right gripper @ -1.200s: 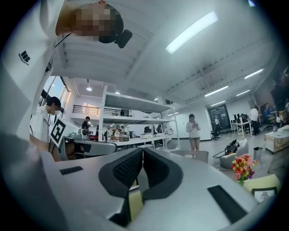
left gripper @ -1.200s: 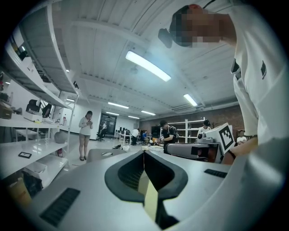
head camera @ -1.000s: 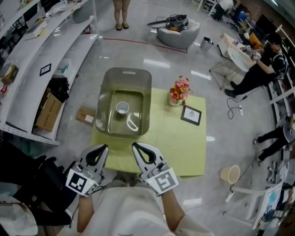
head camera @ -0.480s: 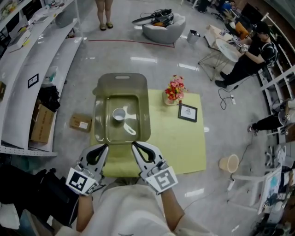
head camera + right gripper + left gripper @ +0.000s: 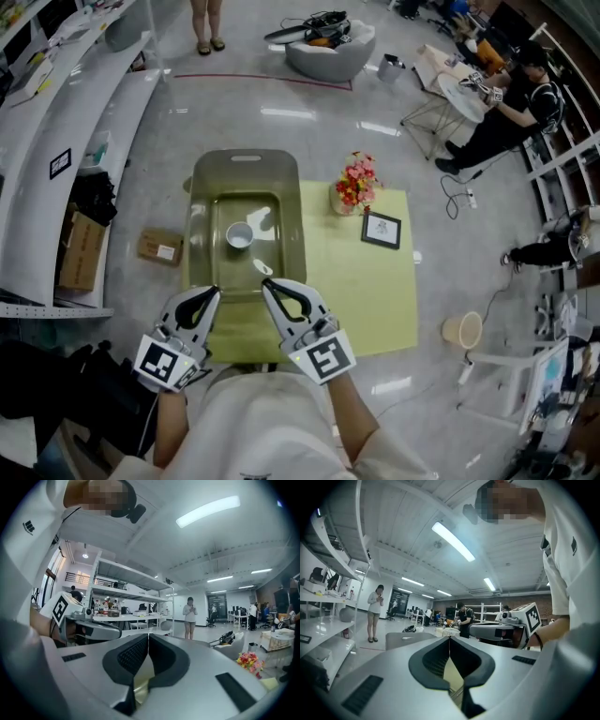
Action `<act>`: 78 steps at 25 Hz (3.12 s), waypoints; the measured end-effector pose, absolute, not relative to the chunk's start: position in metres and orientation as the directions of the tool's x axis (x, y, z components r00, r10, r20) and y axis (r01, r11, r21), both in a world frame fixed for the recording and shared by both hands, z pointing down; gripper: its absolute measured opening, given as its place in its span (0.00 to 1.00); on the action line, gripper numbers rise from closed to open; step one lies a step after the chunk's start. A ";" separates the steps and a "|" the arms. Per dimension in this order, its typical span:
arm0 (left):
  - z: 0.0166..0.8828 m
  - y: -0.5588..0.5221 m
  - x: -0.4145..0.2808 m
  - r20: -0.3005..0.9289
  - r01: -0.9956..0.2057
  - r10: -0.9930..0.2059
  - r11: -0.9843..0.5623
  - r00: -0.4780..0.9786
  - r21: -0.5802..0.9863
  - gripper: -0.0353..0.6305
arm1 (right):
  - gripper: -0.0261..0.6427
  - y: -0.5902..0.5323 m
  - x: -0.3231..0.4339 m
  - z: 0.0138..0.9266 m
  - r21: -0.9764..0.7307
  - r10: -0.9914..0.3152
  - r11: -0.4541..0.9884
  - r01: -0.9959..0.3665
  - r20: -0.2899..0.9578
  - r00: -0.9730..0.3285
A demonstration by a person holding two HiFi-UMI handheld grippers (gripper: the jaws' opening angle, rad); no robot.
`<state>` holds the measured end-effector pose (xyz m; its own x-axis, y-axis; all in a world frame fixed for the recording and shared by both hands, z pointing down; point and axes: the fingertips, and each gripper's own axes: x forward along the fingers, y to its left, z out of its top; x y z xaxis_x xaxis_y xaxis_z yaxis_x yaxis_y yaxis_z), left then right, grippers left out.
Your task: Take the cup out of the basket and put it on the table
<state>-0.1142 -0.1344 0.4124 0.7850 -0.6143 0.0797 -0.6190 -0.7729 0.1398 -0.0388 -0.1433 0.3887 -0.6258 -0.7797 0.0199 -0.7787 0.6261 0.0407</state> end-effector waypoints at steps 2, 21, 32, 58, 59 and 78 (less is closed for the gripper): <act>0.414 -0.141 -0.114 0.089 -0.631 -0.625 -0.764 0.775 0.135 0.07 | 0.06 -0.152 -0.039 0.394 0.049 -0.767 0.641 -0.766 0.043 -0.640; 0.425 -0.177 -0.115 0.105 -0.672 -0.664 -0.726 0.740 0.148 0.07 | 0.26 -0.222 -0.086 0.454 0.179 -0.450 0.892 -0.416 0.457 -0.767; 0.429 -0.185 -0.118 0.109 -0.679 -0.671 -0.718 0.734 0.154 0.07 | 0.37 -0.261 -0.108 0.525 0.223 -0.281 0.959 -0.174 0.675 -0.682; 0.433 -0.216 -0.117 0.142 -0.694 -0.679 -0.706 0.720 0.144 0.07 | 0.62 -0.297 -0.090 0.681 0.143 -0.083 0.964 0.222 0.962 -0.261; 0.433 -0.216 -0.116 0.143 -0.693 -0.678 -0.707 0.721 0.143 0.07 | 0.63 -0.297 -0.089 0.685 0.135 -0.076 0.966 0.222 0.964 -0.255; 0.438 -0.217 -0.111 0.176 -0.699 -0.678 -0.702 0.714 0.135 0.07 | 0.58 -0.293 -0.087 0.704 0.120 -0.057 0.960 0.251 0.968 -0.243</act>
